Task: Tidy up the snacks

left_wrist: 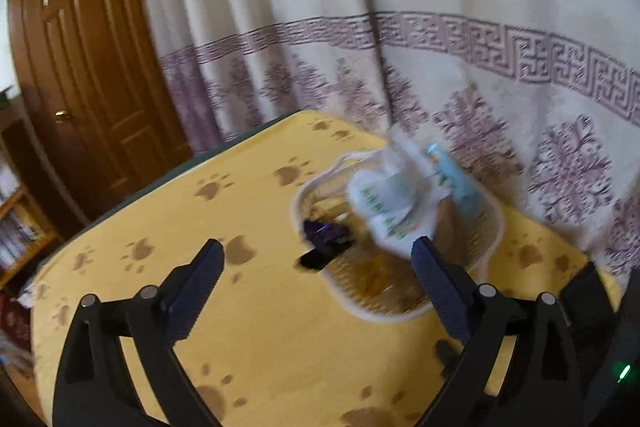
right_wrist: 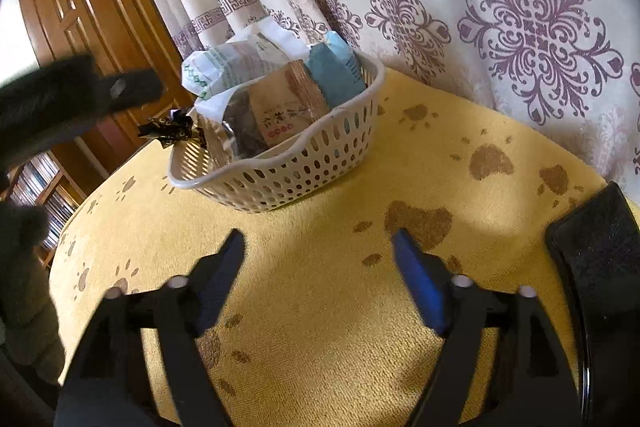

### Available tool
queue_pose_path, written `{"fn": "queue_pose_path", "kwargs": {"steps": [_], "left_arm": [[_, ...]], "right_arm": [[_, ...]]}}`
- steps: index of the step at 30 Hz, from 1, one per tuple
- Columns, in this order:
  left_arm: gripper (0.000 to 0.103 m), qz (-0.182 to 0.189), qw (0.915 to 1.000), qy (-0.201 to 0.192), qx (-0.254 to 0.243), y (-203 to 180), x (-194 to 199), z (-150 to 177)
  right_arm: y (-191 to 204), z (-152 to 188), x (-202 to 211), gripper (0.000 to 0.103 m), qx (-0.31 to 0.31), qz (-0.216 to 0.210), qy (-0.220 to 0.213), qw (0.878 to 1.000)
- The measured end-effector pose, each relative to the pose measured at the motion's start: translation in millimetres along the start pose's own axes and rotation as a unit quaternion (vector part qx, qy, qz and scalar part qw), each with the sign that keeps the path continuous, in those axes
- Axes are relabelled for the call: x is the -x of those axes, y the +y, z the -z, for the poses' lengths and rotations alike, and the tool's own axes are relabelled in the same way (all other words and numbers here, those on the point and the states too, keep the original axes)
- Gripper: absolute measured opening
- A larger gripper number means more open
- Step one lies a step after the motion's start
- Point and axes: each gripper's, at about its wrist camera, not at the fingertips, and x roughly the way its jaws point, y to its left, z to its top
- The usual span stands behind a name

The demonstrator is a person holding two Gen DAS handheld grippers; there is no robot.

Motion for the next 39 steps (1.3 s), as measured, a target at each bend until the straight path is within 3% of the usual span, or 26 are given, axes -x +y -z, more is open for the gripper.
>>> {"fn": "queue_pose_path", "kwargs": {"steps": [4,12,24,30,36,39], "left_arm": [[0.095,-0.031,0.9995,-0.012,0.001,10.7,14.4,7.1],[0.095,-0.045,0.9987,-0.026,0.001,16.2,32.7,18.6],[0.098,-0.074,0.9965,-0.026,-0.030,11.7,36.6,33.7],[0.098,-0.088,0.9951,-0.036,-0.029,11.3,39.6,35.3],[0.098,-0.132,0.9892,-0.052,-0.038,9.8,41.1,37.6],[0.098,-0.129,0.9897,-0.050,-0.037,9.0,39.7,37.8]], "right_arm": [[3.4,-7.3,2.7,0.089,0.032,0.019,0.004,0.999],[15.9,-26.0,26.2,0.099,0.097,0.082,-0.047,0.991],[36.9,-36.0,41.6,0.100,0.166,0.144,-0.085,0.972],[37.8,-40.2,45.6,0.100,0.172,0.161,-0.093,0.967],[39.6,-44.6,45.5,0.100,0.186,0.181,-0.106,0.960],[40.1,-44.5,46.0,0.100,0.187,0.182,-0.107,0.960]]}}
